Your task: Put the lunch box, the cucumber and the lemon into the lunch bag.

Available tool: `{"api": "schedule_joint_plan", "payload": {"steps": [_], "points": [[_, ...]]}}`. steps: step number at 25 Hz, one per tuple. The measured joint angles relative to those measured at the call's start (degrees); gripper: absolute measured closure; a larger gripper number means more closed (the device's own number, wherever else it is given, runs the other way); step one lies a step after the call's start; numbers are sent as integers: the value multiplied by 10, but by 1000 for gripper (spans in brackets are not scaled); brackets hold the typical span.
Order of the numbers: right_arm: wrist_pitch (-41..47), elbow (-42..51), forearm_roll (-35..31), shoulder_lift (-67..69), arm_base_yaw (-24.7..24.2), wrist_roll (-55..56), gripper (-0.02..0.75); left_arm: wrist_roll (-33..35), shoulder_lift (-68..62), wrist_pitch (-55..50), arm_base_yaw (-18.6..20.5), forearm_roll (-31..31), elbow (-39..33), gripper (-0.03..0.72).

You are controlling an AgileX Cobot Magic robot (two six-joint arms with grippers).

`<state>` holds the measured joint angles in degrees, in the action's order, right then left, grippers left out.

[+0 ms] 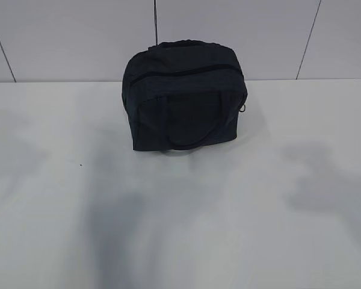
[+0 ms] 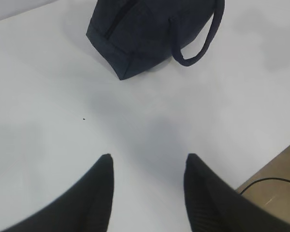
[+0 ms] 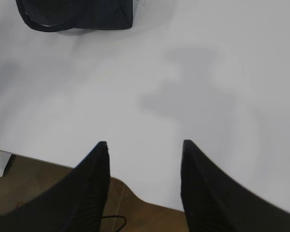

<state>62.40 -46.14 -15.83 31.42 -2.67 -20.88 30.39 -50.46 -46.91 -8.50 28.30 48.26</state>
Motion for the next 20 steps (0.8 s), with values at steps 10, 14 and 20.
{"api": "schedule_joint_plan", "payload": {"steps": [10,14,20], "points": [[-14,70,-25,-97,18,1,361,-43,145,0,0,-18,-108,343],[-9,80,-14,-129,31,16,361,-89,193,-37,0,-72,-113,343],[3,102,0,-162,45,32,361,-173,242,-97,0,-156,-113,343]]}}
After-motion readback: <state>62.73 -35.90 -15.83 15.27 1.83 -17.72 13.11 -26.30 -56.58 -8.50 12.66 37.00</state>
